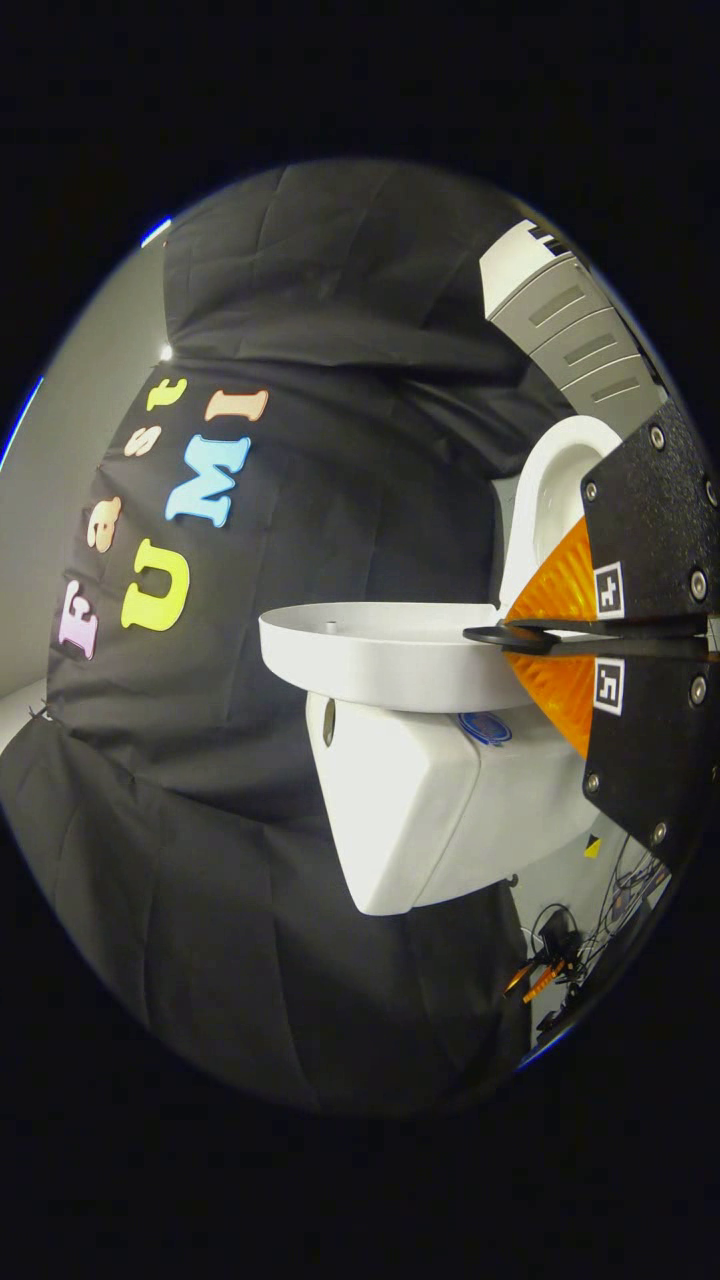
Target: Open the toilet lid.
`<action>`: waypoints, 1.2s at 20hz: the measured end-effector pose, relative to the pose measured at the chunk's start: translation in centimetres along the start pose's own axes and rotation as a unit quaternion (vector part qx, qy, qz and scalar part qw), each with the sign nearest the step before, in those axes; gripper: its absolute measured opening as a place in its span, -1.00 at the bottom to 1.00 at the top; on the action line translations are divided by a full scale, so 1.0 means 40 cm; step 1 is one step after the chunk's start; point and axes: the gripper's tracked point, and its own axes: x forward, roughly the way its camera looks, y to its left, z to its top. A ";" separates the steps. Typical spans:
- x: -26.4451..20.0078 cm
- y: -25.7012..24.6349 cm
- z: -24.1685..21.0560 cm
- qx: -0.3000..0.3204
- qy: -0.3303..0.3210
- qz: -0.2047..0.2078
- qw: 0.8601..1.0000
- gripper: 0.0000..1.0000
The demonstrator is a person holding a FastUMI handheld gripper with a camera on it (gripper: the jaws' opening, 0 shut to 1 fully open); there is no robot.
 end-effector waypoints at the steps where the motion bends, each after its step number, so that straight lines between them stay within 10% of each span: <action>1: -0.001 -0.001 -0.003 0.000 0.001 -0.002 1.000 -1.00; 8: -0.016 0.049 -0.002 0.017 0.020 0.050 0.998 -0.45; 11: -0.045 0.084 0.030 0.055 0.006 0.100 0.993 0.62; 13: -0.069 0.083 0.050 0.070 0.002 0.117 0.991 0.90; 24: -0.187 -0.097 0.226 0.089 -0.085 0.173 0.977 0.91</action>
